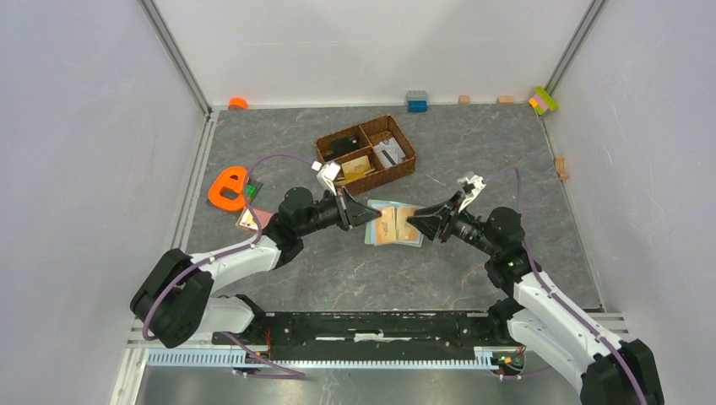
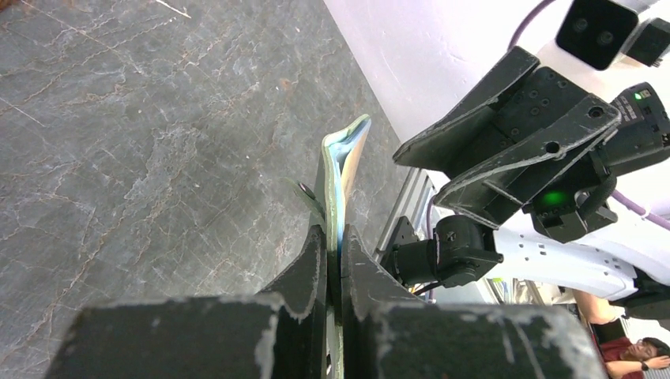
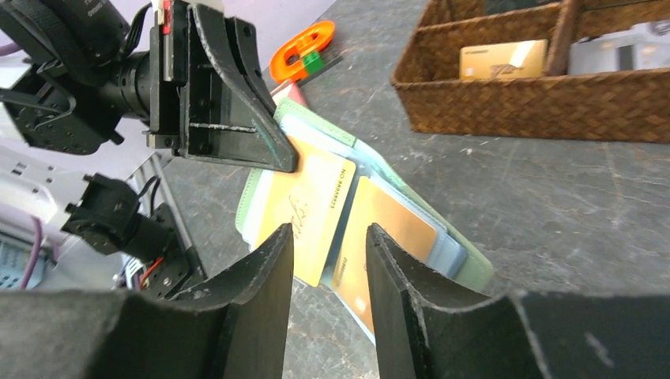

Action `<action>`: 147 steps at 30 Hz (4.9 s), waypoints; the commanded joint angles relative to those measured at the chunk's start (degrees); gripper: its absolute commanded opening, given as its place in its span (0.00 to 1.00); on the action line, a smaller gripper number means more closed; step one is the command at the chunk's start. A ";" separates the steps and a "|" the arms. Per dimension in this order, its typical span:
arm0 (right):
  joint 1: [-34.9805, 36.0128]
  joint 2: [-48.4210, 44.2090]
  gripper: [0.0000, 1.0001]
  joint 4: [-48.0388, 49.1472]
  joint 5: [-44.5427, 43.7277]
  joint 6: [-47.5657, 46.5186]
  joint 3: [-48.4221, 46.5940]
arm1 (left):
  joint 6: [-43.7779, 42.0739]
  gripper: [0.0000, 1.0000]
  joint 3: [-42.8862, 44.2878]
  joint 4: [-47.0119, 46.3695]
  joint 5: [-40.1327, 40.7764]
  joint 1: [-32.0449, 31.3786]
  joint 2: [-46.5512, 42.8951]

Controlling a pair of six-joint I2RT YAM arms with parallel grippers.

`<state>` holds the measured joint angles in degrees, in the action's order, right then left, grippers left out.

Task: Take the credit cards out of the card holder
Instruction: Remove the credit card from the card holder.

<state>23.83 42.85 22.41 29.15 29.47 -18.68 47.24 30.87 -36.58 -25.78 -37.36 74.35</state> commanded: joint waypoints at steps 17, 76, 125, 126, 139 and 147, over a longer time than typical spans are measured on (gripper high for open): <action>2.31 12.43 0.39 13.79 14.14 6.71 -2.50 | 10.19 0.02 -5.74 -28.64 -5.56 1.77 0.79; -2.48 11.24 0.00 28.59 14.59 17.90 4.25 | 8.57 0.05 -4.80 -27.89 -7.27 0.43 -0.01; -5.54 11.03 0.00 42.28 16.68 26.44 8.61 | 6.72 0.09 -6.62 -28.29 -5.16 -1.31 -4.92; -5.58 10.96 0.00 42.93 16.92 26.77 8.57 | 6.72 0.08 -6.65 -28.29 -5.23 -1.31 -4.79; -5.53 11.10 0.08 44.78 17.96 27.45 8.24 | 6.92 0.02 -6.00 -27.97 -5.94 -1.27 -4.10; -2.49 13.93 0.28 45.97 18.48 27.08 7.30 | 8.83 0.02 -6.02 -30.91 -6.75 -1.27 -2.40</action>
<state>19.46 55.46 65.30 46.50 57.21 -10.39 55.55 23.92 -62.76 -32.05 -38.96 71.85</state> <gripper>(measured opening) 0.267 0.161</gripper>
